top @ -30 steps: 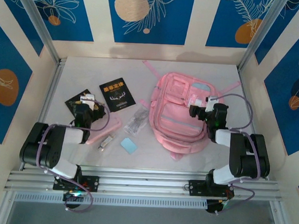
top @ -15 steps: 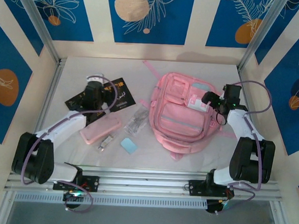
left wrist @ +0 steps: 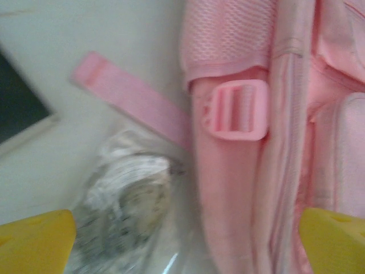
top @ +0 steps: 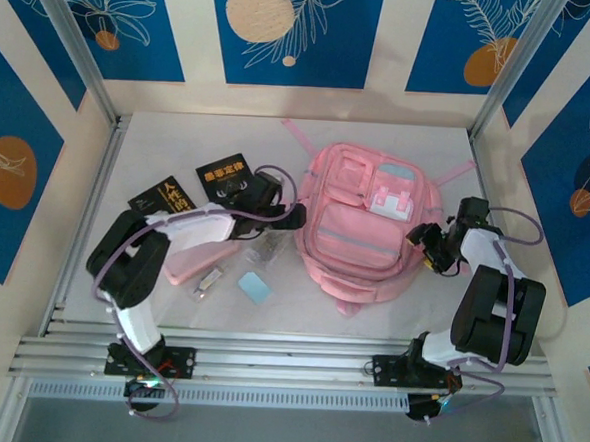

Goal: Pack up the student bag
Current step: Rotate the student bag at the top-right of the table, then unzip the student bag at the top-right of the table.

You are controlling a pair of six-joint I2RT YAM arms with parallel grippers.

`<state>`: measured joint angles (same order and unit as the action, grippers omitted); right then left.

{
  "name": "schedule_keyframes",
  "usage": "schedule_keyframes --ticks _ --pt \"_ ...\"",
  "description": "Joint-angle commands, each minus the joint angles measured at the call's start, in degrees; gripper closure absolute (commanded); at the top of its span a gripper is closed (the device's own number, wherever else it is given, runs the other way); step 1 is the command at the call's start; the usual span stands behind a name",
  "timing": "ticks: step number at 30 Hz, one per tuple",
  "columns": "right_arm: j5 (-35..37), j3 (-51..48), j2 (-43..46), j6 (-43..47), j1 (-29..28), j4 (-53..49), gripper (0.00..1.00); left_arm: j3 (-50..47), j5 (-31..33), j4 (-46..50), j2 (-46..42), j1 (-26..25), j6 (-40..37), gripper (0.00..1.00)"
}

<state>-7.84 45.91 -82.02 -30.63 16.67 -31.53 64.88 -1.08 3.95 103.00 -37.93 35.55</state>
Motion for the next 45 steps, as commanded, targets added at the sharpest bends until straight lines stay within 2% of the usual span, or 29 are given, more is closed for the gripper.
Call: schedule_keyframes --ticks 1,5,11,14,18,21,24,28,32,35,38,40,44,45 --pt "-9.26 -0.96 -0.94 -2.72 -2.73 3.44 0.44 5.50 -4.89 -1.83 5.69 -0.47 2.48 0.00" --pt "-12.37 -1.44 -2.50 -6.86 -7.39 7.10 0.55 14.71 -6.90 -4.09 14.19 -0.41 3.82 0.00" --pt "-13.66 2.15 -4.95 -11.53 -15.41 9.28 0.58 33.88 -5.96 -1.94 26.58 0.18 -0.54 0.00" --pt "-13.28 5.72 -4.79 -10.10 -16.66 5.16 0.55 44.77 -5.65 0.83 32.36 1.46 -2.08 0.00" --pt "-7.41 10.54 -2.37 -4.53 -14.30 -3.59 0.42 53.21 -5.52 2.94 34.86 4.37 -1.70 0.00" --pt "-6.31 12.23 -1.57 -2.48 -9.02 -5.47 0.33 53.42 -4.61 5.07 32.17 6.46 -3.69 0.00" --pt "-6.22 13.30 -2.79 -2.67 -3.78 -4.39 0.28 52.34 -3.61 11.48 27.72 7.62 -8.31 0.00" --pt "-5.21 14.44 -6.55 -2.94 0.52 -0.10 0.24 44.93 -4.49 18.60 19.77 7.54 -11.89 0.00" --pt "-6.71 15.90 -13.29 -3.85 4.14 4.49 0.24 30.53 -8.29 20.01 10.23 6.58 -7.32 0.00" --pt "-10.92 16.85 -18.14 -4.43 5.04 9.19 0.24 20.33 -10.58 18.18 4.85 4.56 -2.13 0.00" --pt "-14.90 18.53 -21.64 -5.30 4.07 12.51 0.32 13.92 -13.76 13.52 3.49 1.92 2.43 0.00" --pt "-14.64 19.85 -23.01 -5.40 3.07 12.02 0.46 13.59 -14.75 11.88 5.23 0.41 4.17 0.00" --pt "-14.03 19.07 -22.15 -5.49 2.46 10.43 0.90 17.75 -16.14 7.72 11.87 -0.61 7.77 0.00" --pt "-14.04 18.12 -21.16 -5.49 2.56 9.91 0.97 18.88 -15.79 6.04 13.76 -0.61 8.39 0.00"
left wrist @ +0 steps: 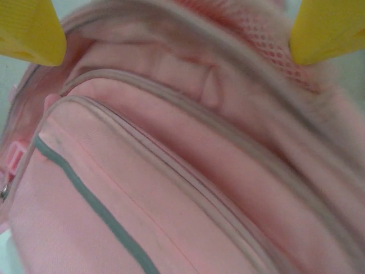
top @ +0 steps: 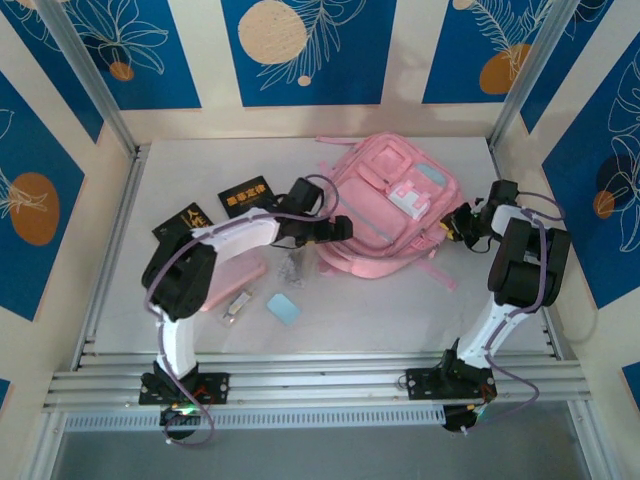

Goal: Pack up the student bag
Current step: Unzip the student bag at the top-right of the table.

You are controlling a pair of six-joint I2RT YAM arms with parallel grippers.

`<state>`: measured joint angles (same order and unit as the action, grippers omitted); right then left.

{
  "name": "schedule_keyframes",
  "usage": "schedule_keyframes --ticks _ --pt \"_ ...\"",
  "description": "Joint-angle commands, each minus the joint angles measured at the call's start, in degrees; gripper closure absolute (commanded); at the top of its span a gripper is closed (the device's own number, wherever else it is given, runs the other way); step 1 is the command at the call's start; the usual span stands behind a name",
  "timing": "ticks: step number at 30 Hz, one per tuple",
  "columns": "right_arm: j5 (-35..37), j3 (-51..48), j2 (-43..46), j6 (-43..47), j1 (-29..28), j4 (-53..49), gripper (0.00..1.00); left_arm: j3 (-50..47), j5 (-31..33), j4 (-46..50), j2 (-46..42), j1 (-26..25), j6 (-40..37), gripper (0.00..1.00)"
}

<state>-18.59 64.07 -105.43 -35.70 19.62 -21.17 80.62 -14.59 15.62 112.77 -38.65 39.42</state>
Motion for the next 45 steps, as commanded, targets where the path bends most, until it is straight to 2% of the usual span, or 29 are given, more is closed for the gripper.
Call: schedule_keyframes --ticks 1,8,12,16,21,23,29,32,37,43,45 --pt "-3.38 -0.90 3.30 -0.41 -0.37 -0.90 1.00 4.20 -1.57 -6.51 5.53 0.11 5.12 0.00" --pt "-7.16 -13.35 15.59 -6.31 -3.07 -1.42 1.00 20.53 5.60 -8.38 18.61 0.60 1.71 0.00" --pt "-5.44 -18.61 22.47 -15.39 -7.38 -0.31 1.00 34.66 7.02 -4.55 25.39 1.95 -2.95 0.00" --pt "-2.25 -20.50 26.50 -26.32 -10.85 2.55 1.00 42.19 6.87 1.51 25.47 4.17 -7.98 0.00" --pt "0.84 -17.97 26.88 -35.61 -13.61 5.41 1.00 40.51 5.87 14.84 17.44 4.66 -19.14 0.00" --pt "1.50 -16.09 26.03 -37.77 -14.75 5.93 1.00 35.42 3.59 18.13 12.59 4.17 -20.83 0.01" --pt "5.23 -11.25 22.73 -42.87 -18.17 6.30 1.00 12.28 0.33 11.04 -3.51 -1.80 -18.73 0.04" --pt "7.73 -8.48 21.79 -43.72 -19.97 5.75 1.00 6.50 1.01 6.96 -6.49 -5.95 -16.19 0.07" --pt "7.33 -6.94 20.26 -45.91 -22.11 7.16 1.00 5.04 2.15 -0.23 -3.60 -10.08 -13.83 0.21" --pt "6.56 -8.63 20.43 -48.32 -23.46 9.21 1.00 10.42 9.16 -6.01 5.17 -10.83 -12.85 0.45" --pt "6.20 -9.33 20.85 -49.05 -23.71 9.64 1.00 11.34 10.77 -9.08 7.20 -10.89 -12.98 0.46"
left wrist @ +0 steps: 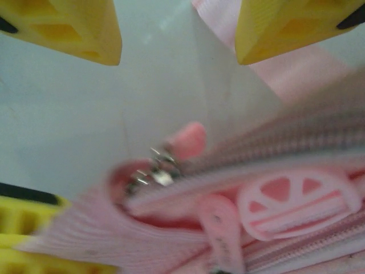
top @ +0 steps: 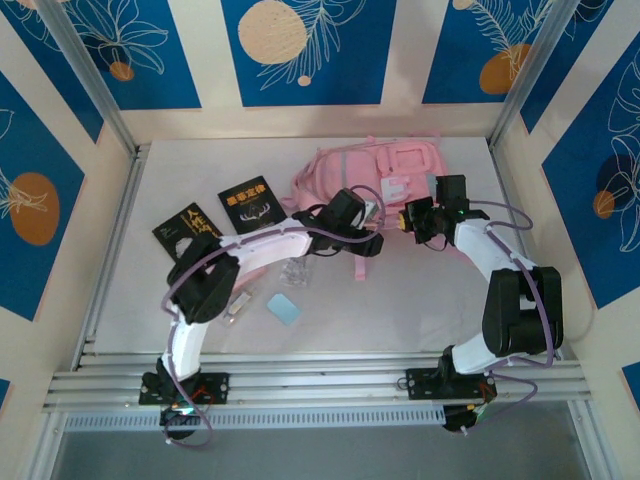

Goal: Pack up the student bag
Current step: Unzip the student bag at the top-right of the table.

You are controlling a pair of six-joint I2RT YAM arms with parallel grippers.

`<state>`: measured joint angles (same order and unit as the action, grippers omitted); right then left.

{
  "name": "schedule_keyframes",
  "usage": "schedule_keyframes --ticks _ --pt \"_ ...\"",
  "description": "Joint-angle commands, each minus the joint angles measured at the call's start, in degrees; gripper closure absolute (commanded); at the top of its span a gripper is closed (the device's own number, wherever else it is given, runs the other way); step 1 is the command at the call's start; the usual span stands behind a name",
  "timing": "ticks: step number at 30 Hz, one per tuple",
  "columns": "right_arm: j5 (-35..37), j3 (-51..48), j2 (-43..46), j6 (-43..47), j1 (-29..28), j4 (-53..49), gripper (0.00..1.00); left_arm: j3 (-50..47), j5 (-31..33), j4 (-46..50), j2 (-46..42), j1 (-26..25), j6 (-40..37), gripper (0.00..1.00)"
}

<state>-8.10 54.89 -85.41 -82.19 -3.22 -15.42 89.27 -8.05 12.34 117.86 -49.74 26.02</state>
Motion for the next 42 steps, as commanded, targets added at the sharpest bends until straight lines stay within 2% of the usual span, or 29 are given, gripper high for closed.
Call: schedule_keyframes --ticks 1,6,12,13,18,19,20,23,27,33,37,42 --pt "-4.34 -0.45 1.14 -2.87 -0.99 3.99 1.00 3.19 5.24 -7.11 3.19 0.16 0.30 0.46" --pt "-5.56 -1.76 2.26 -3.56 -1.28 4.53 1.00 5.91 9.26 -11.87 7.29 0.25 -0.75 0.46" --pt "-5.78 -4.41 2.99 -3.50 -1.26 4.98 1.00 8.96 6.77 -14.79 8.43 0.25 0.36 0.48" --pt "-5.88 -4.83 2.99 -3.45 -1.26 5.26 1.00 8.93 6.74 -15.29 8.29 0.23 0.67 0.51" --pt "-5.63 -5.35 3.14 -1.25 -1.18 4.49 1.00 8.98 5.90 -15.47 8.39 0.74 1.90 0.82" --pt "-5.33 -5.39 3.13 -0.37 -0.96 4.15 1.00 8.92 4.95 -15.12 8.14 0.94 2.12 0.94" --pt "-4.68 -5.27 3.05 0.80 -0.46 3.83 1.00 8.85 3.90 -14.46 7.70 1.02 2.19 1.00" --pt "-3.15 -4.69 2.54 5.47 1.36 2.66 1.00 7.49 0.04 -11.13 5.77 1.55 1.51 1.00" --pt "-3.48 -2.85 1.31 12.98 4.59 0.50 1.00 2.65 -0.27 -2.25 2.76 4.05 -0.36 1.00" --pt "-4.29 0.30 0.44 21.55 8.66 -3.90 1.00 -2.09 -2.02 8.46 1.28 12.62 -2.73 1.00" --pt "-4.32 2.68 -1.29 27.36 11.72 -5.37 1.00 0.79 -4.09 14.11 0.27 15.52 -6.76 1.00" --pt "-4.67 11.90 -8.27 35.77 14.32 -8.95 1.00 9.81 -13.60 24.21 1.12 14.07 -10.16 1.00"
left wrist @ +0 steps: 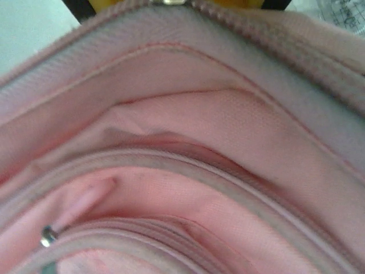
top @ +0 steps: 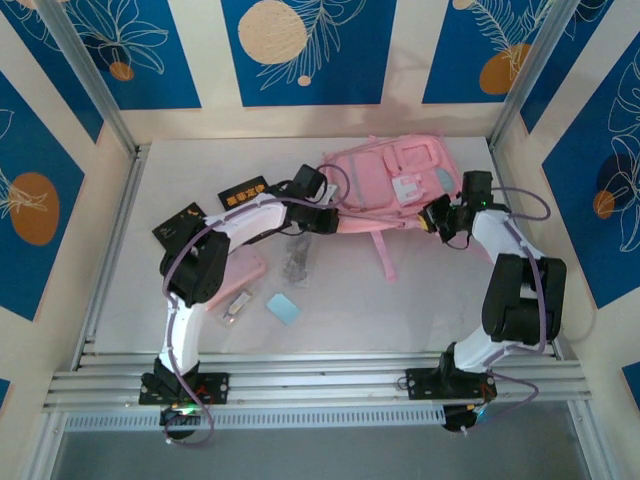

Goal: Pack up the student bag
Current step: Unzip the student bag at the top-right of the table.

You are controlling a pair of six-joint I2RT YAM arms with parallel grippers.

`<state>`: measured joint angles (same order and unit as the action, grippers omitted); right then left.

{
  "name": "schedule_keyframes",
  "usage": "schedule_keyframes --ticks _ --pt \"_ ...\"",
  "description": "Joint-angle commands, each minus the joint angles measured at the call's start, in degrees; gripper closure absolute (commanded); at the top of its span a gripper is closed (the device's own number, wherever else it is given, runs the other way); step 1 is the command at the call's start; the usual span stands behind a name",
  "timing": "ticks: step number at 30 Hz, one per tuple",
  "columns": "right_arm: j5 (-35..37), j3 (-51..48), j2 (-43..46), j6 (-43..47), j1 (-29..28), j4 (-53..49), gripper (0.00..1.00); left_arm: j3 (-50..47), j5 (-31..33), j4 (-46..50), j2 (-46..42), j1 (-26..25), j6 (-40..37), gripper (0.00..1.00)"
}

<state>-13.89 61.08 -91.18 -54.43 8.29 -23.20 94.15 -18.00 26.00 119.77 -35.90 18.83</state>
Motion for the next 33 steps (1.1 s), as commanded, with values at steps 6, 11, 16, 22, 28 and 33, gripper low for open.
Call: schedule_keyframes --ticks 6,11,16,22,28,33 --pt "-4.35 13.80 -4.77 9.67 2.57 -9.72 0.35 13.88 -13.97 13.87 1.59 -5.20 3.01 1.00" --pt "-9.50 3.89 6.56 5.58 1.35 -10.40 0.06 20.12 -16.61 8.06 5.53 -7.13 12.47 1.00" --pt "-12.80 -8.45 18.11 -4.31 -1.82 -6.01 0.02 24.77 -17.86 5.31 8.06 -8.20 16.98 1.00" --pt "-7.66 -21.18 23.00 -19.81 -6.63 12.15 0.03 23.89 -18.11 8.22 7.03 -9.32 16.12 1.00" --pt "-2.77 -22.09 14.07 -23.17 -8.91 27.07 0.05 18.27 -19.41 9.41 3.78 -9.84 15.38 1.00" --pt "-0.49 -19.73 7.02 -22.71 -11.57 33.23 0.19 17.65 -20.46 9.97 3.19 -9.90 15.85 1.00"
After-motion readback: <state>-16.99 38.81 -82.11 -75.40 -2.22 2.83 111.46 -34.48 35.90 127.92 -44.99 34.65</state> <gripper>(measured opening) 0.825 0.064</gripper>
